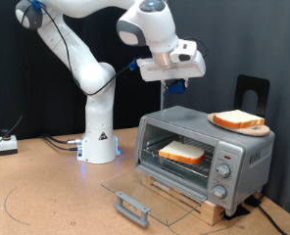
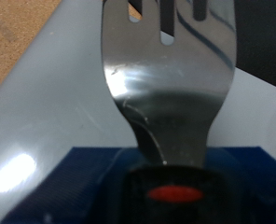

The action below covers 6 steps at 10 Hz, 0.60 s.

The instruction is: Make a piece of toast with the oven

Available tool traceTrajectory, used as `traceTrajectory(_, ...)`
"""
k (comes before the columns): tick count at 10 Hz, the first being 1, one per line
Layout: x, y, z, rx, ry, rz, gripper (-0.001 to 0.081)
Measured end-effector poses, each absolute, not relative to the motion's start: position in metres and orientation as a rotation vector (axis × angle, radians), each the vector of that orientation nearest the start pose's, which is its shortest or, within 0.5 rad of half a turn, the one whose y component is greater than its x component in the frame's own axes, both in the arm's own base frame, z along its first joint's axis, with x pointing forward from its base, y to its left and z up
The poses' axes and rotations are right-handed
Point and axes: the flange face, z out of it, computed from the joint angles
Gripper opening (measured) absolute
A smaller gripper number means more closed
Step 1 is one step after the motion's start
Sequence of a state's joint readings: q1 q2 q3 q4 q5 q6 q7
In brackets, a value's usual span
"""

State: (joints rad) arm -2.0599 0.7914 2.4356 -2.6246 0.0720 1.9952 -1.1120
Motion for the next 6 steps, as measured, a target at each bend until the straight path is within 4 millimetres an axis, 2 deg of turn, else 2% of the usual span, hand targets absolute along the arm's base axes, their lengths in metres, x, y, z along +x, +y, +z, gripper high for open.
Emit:
traceTrajectory(2,0.319,0.144,0.427,-1.843,-1.874,-0.205,0.0396)
traceTrajectory(6,0.314,0.150,0.391,-1.904,-1.844,-0.157,0.0405)
